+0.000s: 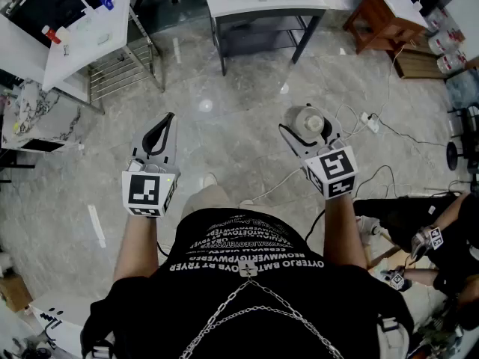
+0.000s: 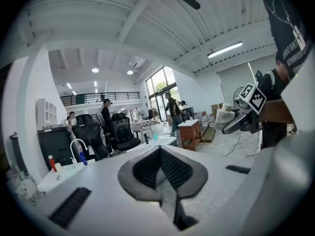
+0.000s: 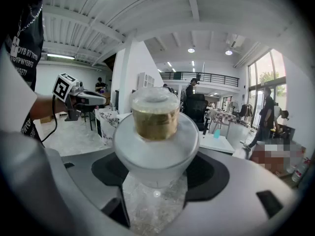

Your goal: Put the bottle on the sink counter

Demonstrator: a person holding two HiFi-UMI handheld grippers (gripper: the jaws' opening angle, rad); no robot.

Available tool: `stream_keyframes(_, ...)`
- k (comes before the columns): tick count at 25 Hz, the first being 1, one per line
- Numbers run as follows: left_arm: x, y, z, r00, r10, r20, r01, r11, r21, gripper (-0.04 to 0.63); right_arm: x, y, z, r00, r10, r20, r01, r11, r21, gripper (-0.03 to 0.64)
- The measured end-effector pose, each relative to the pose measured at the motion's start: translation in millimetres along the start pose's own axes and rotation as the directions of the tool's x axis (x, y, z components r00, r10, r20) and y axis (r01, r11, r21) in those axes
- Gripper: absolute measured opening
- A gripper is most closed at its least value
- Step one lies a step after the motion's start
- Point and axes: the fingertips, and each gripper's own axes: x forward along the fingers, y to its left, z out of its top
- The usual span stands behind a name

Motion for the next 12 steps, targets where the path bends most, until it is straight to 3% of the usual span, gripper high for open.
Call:
stream_keyframes(7, -32, -39, 15, 0.998, -0.053, 0.046, 0.053, 0.999, 0.009, 0.006, -42, 32, -6, 1.0, 0.014, 0.021, -0.015, 1.0, 0.016, 0.328)
stream_keyframes(12, -65, -33, -5, 0.999, -0.029, 0.021, 0.028, 1.0, 0.003, 0.006, -46, 61, -2, 0.998, 0.04, 0.046, -0.042, 0.998, 0.044, 0.328)
